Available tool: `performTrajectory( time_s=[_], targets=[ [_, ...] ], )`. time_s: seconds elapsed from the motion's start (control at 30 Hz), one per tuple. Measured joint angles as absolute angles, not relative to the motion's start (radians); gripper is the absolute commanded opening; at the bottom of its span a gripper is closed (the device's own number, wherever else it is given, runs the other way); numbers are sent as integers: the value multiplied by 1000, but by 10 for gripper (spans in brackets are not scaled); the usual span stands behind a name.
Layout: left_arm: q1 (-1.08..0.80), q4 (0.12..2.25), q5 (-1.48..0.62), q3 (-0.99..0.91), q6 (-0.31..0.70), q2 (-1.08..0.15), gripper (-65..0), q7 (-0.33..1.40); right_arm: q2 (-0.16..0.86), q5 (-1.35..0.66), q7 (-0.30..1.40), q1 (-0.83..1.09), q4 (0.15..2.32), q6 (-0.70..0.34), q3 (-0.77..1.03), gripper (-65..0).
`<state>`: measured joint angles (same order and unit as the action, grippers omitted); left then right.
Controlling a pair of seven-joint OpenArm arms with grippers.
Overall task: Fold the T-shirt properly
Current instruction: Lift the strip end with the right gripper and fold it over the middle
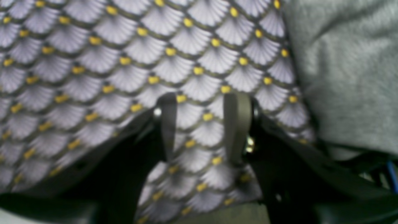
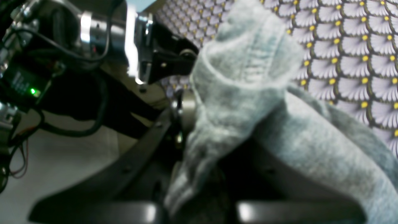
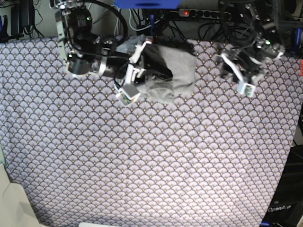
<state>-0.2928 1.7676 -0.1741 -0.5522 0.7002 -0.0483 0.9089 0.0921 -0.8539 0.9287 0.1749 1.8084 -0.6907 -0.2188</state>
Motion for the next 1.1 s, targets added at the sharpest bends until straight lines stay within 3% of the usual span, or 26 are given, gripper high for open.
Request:
performTrajectory(
  time_s=[0.3,0.43,0.63,0.9,0.97,1.1],
  targets=[
    [-302,1761,-171,-666,700,-50,-404,909,96,-855,862,115,1716,-691,-356,-650],
    [-302,1761,-167,-694,699,-50,-404,908,97,-857,853,98,1675,-691,-356,-646],
    [-304,1760,-169,-699,696,-73,-404,908,103,-857,850,74,1644,-691,-358,-578],
    [-316,1760,-172,-699,697,-74,-404,905,121,-858,850,41,1644,-691,-356,-583],
    [-316,1760,-173,-699,697,-75,-404,905,121,-847,857,44,1644,-691,-358,-541],
    [-315,1760,-173,-699,697,-74,-404,905,115,-815,860,43,1644,-691,-383,-390]
  ],
)
